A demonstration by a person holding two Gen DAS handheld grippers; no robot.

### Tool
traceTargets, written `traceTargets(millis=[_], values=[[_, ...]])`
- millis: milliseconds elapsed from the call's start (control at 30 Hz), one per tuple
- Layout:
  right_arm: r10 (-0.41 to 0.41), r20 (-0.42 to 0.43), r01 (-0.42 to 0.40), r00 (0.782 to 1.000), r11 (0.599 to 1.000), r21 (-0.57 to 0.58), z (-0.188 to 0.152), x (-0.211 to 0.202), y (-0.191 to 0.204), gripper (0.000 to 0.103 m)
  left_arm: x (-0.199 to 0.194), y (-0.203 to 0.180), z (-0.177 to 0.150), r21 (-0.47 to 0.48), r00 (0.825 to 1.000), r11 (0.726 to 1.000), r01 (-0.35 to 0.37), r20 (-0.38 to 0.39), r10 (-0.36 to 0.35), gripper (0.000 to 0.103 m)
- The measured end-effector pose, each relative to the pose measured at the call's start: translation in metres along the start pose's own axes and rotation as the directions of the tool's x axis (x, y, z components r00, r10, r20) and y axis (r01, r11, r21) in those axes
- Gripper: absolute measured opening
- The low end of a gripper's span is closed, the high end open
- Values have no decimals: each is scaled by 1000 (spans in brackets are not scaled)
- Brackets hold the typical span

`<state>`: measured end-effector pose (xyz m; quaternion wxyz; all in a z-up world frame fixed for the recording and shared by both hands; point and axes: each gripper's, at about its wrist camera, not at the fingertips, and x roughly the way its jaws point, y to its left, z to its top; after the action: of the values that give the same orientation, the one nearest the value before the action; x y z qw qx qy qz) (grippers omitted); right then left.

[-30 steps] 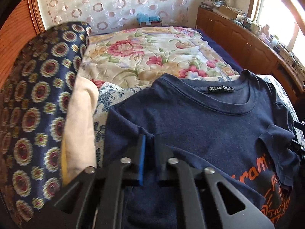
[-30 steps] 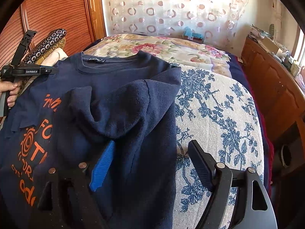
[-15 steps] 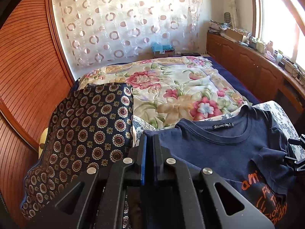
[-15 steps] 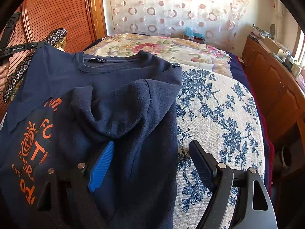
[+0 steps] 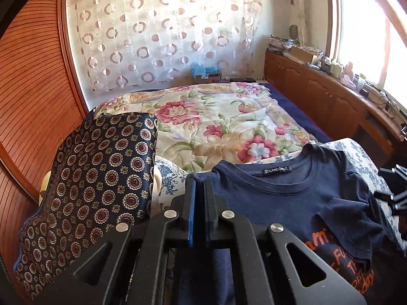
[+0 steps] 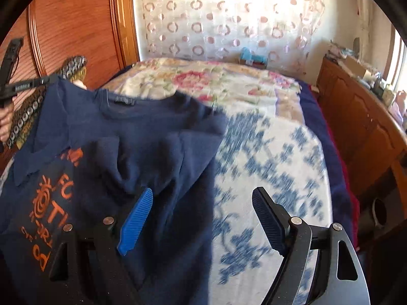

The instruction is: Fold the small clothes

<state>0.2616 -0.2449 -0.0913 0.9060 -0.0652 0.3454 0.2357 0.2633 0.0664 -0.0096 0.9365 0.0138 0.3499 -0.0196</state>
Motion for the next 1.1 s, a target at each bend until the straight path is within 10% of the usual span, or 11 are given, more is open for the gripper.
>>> traceTargets(millis=[267, 833, 1000, 1100], values=[[124, 8, -124, 992, 992, -5, 29, 24, -17, 82, -11, 1, -1, -12, 1000, 1000, 13, 23, -12, 7], [119, -105, -118, 987, 993, 11, 61, 95, -20, 70, -41, 3, -17, -25, 996, 998, 58, 66, -56, 7], [145, -115, -146, 983, 989, -1, 65, 90, -19, 13, -51, -4, -21, -13, 995, 998, 66, 79, -65, 7], [150, -90, -150, 985, 989, 6, 65, 85, -20, 8, -60, -11, -25, 6, 994, 998, 61, 90, -62, 7]])
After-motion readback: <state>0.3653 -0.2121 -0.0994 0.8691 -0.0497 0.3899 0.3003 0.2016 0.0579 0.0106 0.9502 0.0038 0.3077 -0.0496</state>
